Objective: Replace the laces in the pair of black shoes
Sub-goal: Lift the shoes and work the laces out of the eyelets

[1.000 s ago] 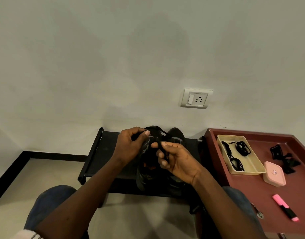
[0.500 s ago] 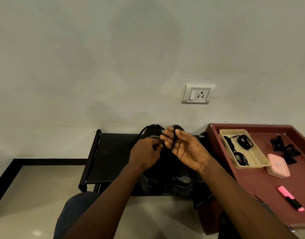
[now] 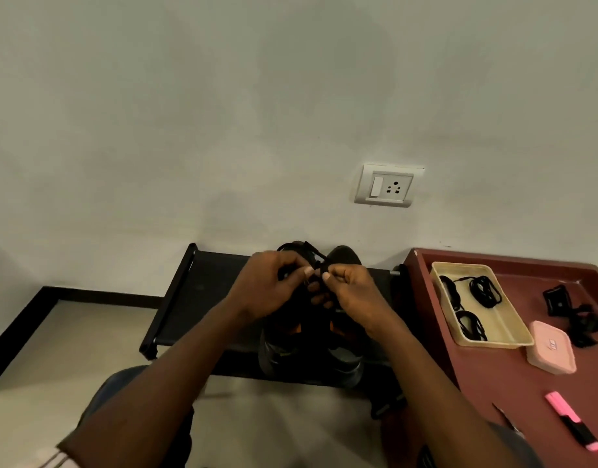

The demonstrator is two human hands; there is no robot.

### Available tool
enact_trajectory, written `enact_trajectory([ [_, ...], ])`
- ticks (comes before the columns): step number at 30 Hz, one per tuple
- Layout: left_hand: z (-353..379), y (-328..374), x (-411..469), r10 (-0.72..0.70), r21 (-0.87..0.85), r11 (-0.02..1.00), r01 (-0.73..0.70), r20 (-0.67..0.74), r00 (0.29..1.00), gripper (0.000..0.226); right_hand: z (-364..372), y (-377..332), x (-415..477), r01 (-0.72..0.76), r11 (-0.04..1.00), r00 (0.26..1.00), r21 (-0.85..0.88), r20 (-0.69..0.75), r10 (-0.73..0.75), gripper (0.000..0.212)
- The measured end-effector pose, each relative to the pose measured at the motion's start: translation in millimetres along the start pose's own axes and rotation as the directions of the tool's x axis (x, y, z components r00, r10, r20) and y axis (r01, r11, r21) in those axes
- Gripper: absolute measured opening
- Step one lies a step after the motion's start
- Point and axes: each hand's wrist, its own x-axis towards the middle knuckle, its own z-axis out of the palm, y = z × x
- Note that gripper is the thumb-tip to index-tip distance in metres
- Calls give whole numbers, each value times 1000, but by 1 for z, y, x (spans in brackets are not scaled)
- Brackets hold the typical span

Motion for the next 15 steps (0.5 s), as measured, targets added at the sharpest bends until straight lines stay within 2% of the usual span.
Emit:
enact_trajectory([
  [3, 7, -2, 1, -22, -38, 999, 17, -130, 991, 9, 3, -2, -2, -18, 1000, 993, -10, 119, 19, 26],
  [7, 17, -3, 9, -62, -85, 996, 40, -273, 960, 8, 6, -8, 3, -84, 984, 987, 157, 148, 60, 32],
  [10, 18, -9, 14, -138, -127, 987, 97, -370, 919, 10, 3, -12, 9, -186, 939, 970, 290, 205, 129, 35],
  [15, 12, -26, 18, -218, -215, 967, 136, -426, 878, 11, 2, -14, 10, -334, 855, 902, 397, 399, 167, 36],
])
